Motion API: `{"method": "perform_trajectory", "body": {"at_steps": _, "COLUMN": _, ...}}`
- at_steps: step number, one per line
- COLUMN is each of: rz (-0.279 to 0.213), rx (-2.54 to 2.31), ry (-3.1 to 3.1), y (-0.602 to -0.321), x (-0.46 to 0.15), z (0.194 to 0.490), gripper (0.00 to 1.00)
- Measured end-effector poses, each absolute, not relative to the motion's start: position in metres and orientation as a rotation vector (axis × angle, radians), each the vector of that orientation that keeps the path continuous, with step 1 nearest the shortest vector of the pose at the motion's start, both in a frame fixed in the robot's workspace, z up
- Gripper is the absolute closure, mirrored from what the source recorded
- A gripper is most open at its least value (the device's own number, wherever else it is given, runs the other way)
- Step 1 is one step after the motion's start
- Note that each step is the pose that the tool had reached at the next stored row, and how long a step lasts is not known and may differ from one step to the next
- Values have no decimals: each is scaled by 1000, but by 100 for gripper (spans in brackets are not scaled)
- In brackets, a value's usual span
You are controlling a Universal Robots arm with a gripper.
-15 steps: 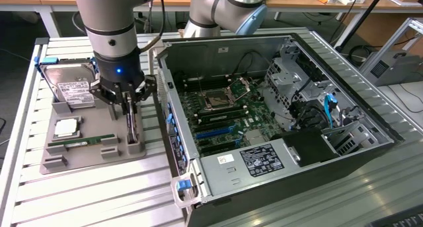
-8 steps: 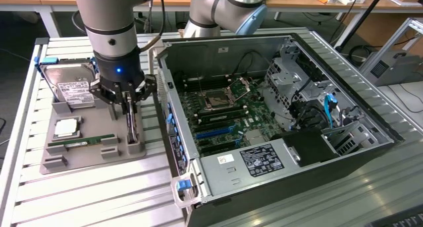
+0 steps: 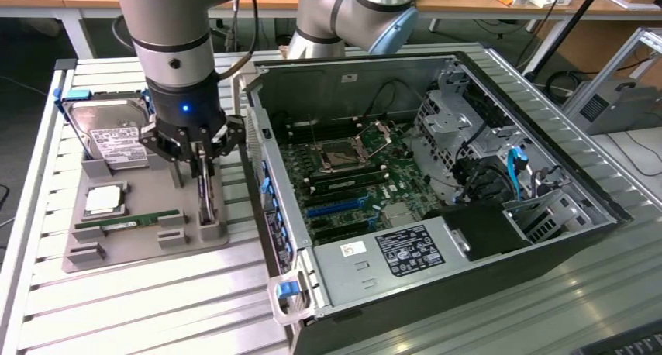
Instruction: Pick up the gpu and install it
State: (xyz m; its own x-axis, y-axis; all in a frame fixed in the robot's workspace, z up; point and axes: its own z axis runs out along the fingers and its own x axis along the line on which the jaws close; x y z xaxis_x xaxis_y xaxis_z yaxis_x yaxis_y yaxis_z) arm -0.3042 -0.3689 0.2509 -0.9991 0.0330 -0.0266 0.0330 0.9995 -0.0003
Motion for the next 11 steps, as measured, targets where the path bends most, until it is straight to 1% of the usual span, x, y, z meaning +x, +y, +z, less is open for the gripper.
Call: {"method": "perform_trajectory", "body": {"at_steps": 11, "rz": -1, "rx": 51, "ry": 3115, "y": -369, "x": -304, "z": 255, "gripper": 73}}
